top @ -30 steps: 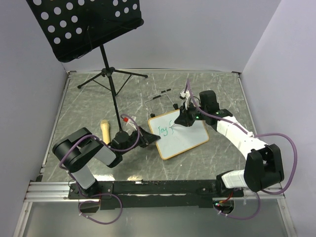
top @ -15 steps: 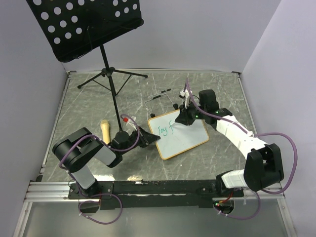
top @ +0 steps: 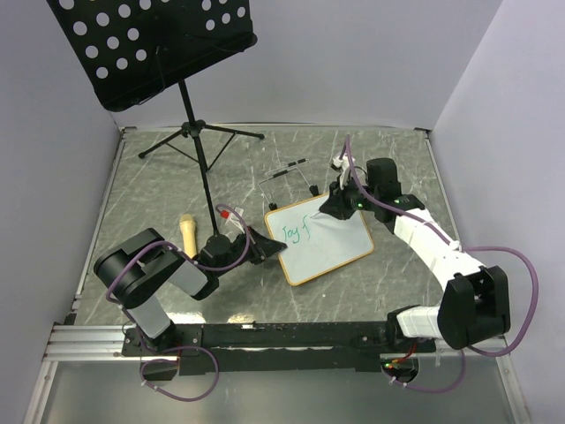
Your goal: Write a sentence on the whiteboard
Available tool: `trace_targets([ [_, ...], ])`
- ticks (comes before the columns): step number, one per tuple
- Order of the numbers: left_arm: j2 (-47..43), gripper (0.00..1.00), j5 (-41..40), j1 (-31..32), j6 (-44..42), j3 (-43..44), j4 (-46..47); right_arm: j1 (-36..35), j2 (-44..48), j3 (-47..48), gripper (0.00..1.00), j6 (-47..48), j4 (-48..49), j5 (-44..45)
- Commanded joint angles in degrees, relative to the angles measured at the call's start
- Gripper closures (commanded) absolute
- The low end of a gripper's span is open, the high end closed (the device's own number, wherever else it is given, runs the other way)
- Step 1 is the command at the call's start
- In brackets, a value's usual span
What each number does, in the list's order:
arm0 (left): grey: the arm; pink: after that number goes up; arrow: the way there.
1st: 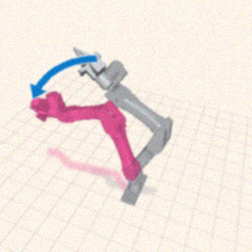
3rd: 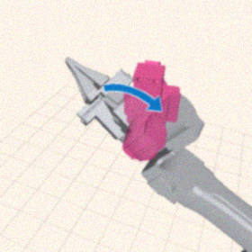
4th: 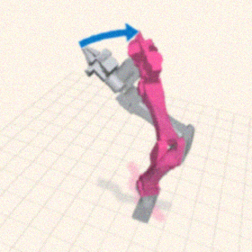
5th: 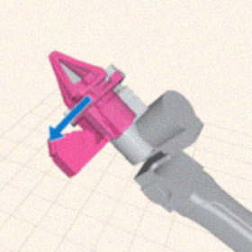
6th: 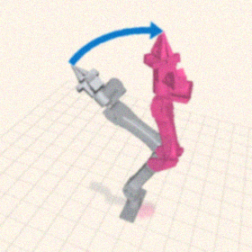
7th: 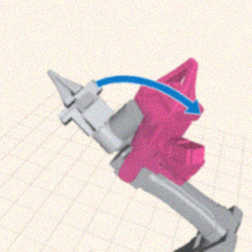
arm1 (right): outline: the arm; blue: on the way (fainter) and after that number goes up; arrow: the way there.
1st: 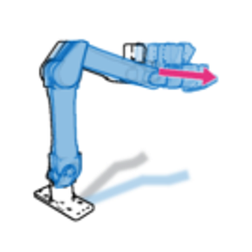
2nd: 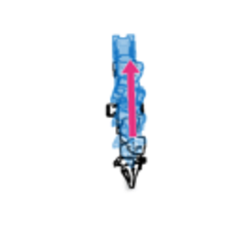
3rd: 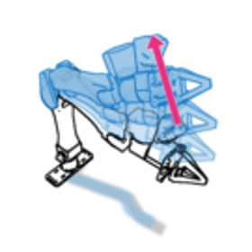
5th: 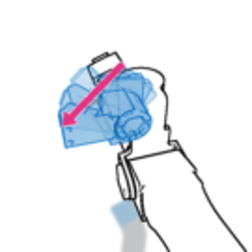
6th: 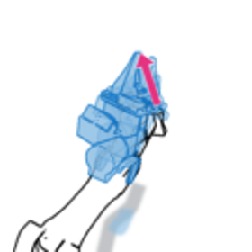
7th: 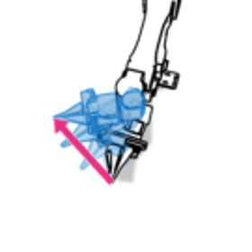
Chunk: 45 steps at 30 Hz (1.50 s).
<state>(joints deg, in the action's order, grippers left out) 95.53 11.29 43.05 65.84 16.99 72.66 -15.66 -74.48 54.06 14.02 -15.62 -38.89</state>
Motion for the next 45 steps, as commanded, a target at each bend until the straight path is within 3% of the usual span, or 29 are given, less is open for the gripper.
trace_targets([
  [1,-0.2,0.99,1.5,0.2,-0.5,0.9,24.0,0.2,0.9,0.3,1.0,-1.0,2.4,-0.7],
  [23,-0.1,0.99,1.5,0.4,-0.5,1.2,23.8,-1.0,-4.3,2.6,1.0,0.7,-1.7,-1.6],
  [36,0.0,0.99,1.2,0.4,-0.4,1.3,23.5,-0.4,2.1,-0.1,1.0,-0.5,2.0,-3.2],
  [45,-0.7,0.99,1.0,0.3,-0.6,1.4,22.8,-0.4,-2.0,1.7,1.0,1.1,-2.0,-4.3],
])
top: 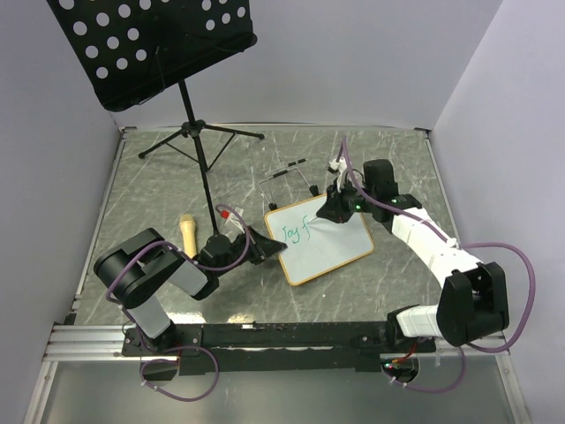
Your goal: Write a sentence on the whiteboard
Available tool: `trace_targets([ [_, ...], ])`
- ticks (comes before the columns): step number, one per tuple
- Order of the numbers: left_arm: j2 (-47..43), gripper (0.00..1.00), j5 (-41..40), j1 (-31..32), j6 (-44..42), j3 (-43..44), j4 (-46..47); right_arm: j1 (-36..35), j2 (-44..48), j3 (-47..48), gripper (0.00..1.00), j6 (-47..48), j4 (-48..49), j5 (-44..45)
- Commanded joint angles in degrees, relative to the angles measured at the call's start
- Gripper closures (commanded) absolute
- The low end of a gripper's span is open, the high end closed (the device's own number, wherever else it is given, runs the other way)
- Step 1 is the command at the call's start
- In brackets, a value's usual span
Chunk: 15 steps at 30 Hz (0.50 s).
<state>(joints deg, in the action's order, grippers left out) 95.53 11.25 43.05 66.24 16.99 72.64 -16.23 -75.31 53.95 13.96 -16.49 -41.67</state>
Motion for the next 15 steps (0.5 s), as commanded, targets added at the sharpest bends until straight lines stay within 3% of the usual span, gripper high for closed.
trace_targets([
  [1,-0.7,0.99,1.1,0.3,-1.0,1.4,22.8,0.1,-1.2,1.9,1.0,1.3,-1.3,-1.5],
  [15,-0.2,0.99,1.1,0.3,-0.8,1.2,23.9,0.1,-4.0,2.6,1.0,0.8,-1.7,0.4],
])
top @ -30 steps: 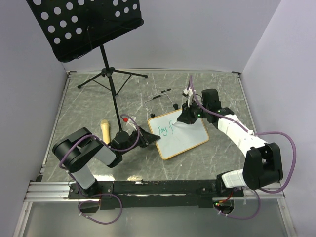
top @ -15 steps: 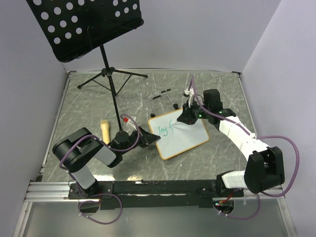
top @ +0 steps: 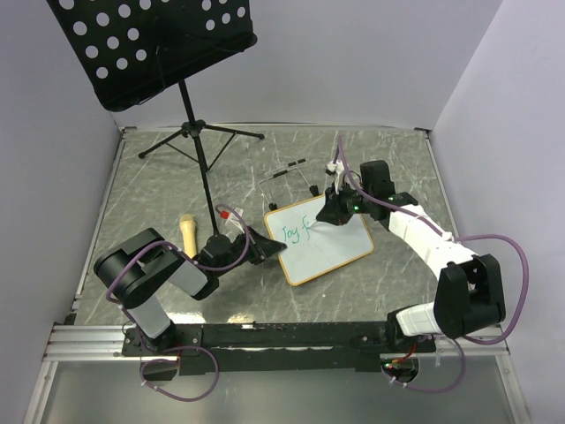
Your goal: Write a sentence on the whiteboard
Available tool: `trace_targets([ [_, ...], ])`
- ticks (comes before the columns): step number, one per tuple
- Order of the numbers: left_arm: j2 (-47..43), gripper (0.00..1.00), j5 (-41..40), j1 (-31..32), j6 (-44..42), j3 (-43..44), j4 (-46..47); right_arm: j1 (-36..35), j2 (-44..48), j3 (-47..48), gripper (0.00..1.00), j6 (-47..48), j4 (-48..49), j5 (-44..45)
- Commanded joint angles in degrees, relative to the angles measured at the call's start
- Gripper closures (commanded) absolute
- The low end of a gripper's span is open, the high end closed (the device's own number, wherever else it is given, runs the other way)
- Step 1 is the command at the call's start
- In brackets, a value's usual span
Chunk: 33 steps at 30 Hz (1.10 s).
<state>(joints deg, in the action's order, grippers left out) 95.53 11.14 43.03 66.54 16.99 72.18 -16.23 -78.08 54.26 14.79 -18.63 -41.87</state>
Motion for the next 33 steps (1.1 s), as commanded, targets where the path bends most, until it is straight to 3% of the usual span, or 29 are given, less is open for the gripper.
trace_targets([
  [1,-0.3,0.99,1.3,0.3,-1.0,1.1,24.4,0.1,-1.2,2.2,1.0,-0.5,0.7,1.5],
  [14,-0.3,0.99,1.2,0.3,-0.9,0.8,24.7,0.6,0.3,1.8,1.0,-1.3,1.8,4.3],
  [33,-0.2,0.99,0.7,0.3,-1.1,1.1,24.3,0.6,0.8,2.1,1.0,2.7,-2.0,0.1],
])
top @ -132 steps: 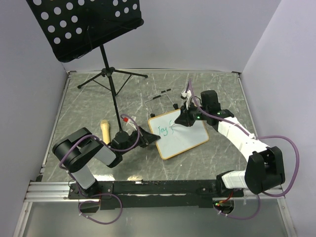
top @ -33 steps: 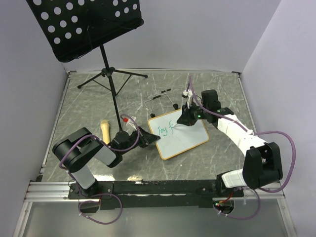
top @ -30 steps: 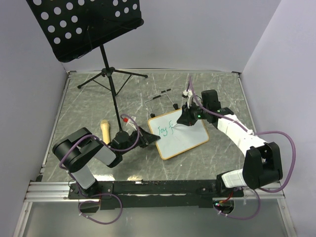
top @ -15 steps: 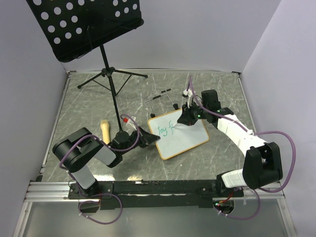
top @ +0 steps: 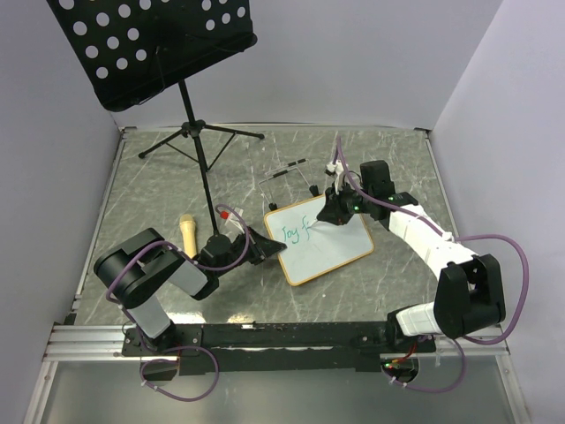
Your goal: Write a sentence on the whiteboard
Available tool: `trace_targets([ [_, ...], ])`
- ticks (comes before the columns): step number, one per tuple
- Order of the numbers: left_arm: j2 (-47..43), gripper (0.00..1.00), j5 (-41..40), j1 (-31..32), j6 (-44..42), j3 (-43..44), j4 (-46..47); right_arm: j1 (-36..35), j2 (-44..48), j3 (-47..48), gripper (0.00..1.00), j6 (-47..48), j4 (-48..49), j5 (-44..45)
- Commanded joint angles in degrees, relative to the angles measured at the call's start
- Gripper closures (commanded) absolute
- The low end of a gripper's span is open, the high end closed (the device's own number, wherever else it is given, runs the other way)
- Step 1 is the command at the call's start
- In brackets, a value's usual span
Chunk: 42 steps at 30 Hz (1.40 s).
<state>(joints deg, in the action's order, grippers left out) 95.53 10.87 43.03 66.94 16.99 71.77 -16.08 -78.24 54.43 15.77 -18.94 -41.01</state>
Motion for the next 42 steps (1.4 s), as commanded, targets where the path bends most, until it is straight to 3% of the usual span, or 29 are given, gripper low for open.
trace_targets([
  [1,-0.3,0.99,0.9,0.2,-1.5,1.1,24.6,0.3,1.0,1.8,1.0,1.7,-1.9,-0.7],
  [23,-1.3,0.99,0.5,-1.0,-1.9,1.6,22.8,0.6,1.5,1.2,1.0,2.2,-3.0,-1.5],
  [42,1.7,0.99,2.8,-0.9,-0.5,0.8,26.8,0.9,2.3,1.5,1.0,-1.7,2.6,2.4],
])
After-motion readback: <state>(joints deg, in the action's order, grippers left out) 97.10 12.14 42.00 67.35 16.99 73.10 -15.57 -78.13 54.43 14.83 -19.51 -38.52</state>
